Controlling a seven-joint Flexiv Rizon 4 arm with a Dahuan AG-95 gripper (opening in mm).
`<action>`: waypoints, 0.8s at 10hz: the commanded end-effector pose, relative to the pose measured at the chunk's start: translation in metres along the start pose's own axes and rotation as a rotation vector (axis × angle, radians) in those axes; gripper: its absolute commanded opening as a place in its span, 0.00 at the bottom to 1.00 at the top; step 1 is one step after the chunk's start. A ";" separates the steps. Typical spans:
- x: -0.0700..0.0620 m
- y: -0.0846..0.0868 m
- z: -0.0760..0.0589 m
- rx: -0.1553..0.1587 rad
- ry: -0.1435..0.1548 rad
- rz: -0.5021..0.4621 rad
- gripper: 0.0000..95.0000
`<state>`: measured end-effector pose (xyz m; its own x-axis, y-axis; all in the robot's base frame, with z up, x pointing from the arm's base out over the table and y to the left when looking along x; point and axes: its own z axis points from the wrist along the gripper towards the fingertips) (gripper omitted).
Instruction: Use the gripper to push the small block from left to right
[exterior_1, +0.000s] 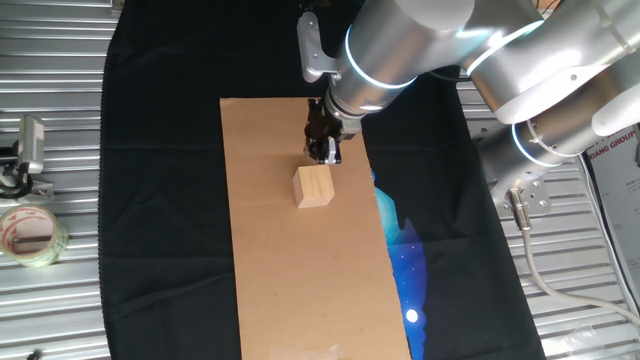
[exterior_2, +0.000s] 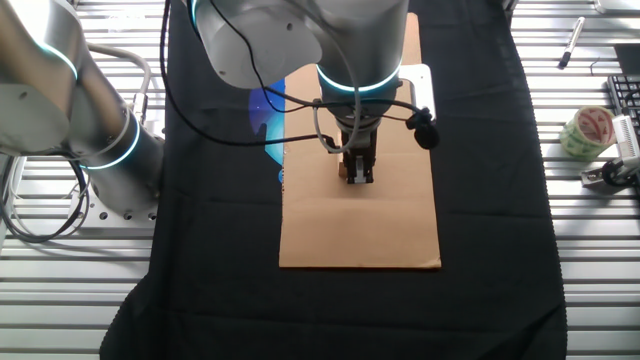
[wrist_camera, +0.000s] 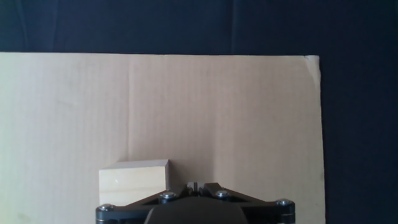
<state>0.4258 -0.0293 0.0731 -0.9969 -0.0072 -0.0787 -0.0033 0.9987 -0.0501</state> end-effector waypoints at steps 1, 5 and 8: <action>0.000 0.000 0.001 0.001 -0.002 0.001 0.00; 0.000 0.000 0.001 0.005 0.001 0.008 0.00; 0.000 0.000 0.000 0.007 0.005 0.009 0.00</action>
<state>0.4259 -0.0291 0.0719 -0.9973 0.0023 -0.0729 0.0063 0.9984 -0.0553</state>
